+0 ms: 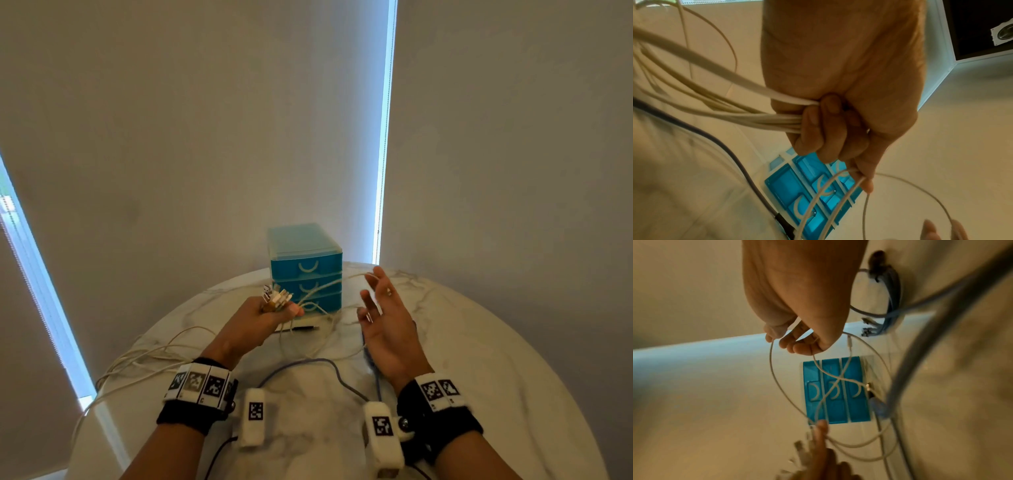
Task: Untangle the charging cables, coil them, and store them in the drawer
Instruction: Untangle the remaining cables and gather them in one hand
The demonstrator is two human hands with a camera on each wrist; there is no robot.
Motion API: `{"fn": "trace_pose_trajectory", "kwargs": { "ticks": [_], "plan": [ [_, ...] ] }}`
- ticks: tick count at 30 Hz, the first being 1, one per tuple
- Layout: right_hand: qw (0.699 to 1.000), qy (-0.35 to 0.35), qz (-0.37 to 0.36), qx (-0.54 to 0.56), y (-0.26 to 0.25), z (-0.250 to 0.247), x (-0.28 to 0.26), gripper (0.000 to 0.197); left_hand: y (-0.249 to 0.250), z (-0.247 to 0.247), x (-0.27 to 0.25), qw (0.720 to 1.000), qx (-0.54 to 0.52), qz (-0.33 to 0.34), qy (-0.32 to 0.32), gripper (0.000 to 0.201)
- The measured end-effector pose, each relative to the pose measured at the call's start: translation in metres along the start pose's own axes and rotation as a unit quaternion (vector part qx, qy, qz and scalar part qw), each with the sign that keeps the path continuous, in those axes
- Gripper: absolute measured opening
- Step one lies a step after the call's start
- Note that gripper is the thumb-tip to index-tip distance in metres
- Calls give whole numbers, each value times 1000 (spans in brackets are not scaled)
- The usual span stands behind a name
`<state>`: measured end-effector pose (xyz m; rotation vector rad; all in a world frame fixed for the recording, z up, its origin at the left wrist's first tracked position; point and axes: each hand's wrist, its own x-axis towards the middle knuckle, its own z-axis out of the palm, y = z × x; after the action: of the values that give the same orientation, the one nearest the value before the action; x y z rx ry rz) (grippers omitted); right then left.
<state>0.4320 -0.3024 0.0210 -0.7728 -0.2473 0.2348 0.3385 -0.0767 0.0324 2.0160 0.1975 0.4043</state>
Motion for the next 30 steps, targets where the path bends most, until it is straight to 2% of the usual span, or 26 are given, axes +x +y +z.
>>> {"fn": "trace_pose_trajectory", "kwargs": {
  "ticks": [2,4,5,7,9,10,12,13,16,19,21,25,30],
  "plan": [
    [993,-18,20,119,-5,-1,1,26,10,2,-5,998,22,19,-48,18],
    [981,-56,50,180,-8,1,-1,27,14,4,-8,996,27,34,-77,16],
    [982,-71,68,161,-8,4,-2,28,15,5,-9,996,26,35,-77,15],
    [993,-75,83,23,-4,12,-6,24,13,4,-7,998,17,34,-48,13],
    [987,-33,39,-151,8,19,-10,20,10,3,-4,1000,14,16,-8,12],
    [980,-7,14,-197,14,21,-11,17,10,3,-4,1000,8,4,6,14],
    [976,20,1,-219,20,26,-13,15,8,3,-2,1000,-3,-6,22,24],
    [975,12,-2,-221,22,27,-14,19,7,4,-1,1000,-20,-6,22,26],
    [967,-67,-14,-246,30,32,-21,18,6,6,1,991,-134,-5,-4,23],
    [960,-117,-27,-253,39,34,-29,18,9,11,0,980,-198,-10,-30,37],
    [964,-119,-30,-236,40,34,-30,18,11,14,-2,983,-183,7,-7,42],
    [966,-137,-13,-220,36,38,-33,19,12,15,-3,986,-155,31,60,24],
    [960,-142,-16,-240,36,39,-34,24,17,12,-6,989,-138,30,42,39]
  ]
}}
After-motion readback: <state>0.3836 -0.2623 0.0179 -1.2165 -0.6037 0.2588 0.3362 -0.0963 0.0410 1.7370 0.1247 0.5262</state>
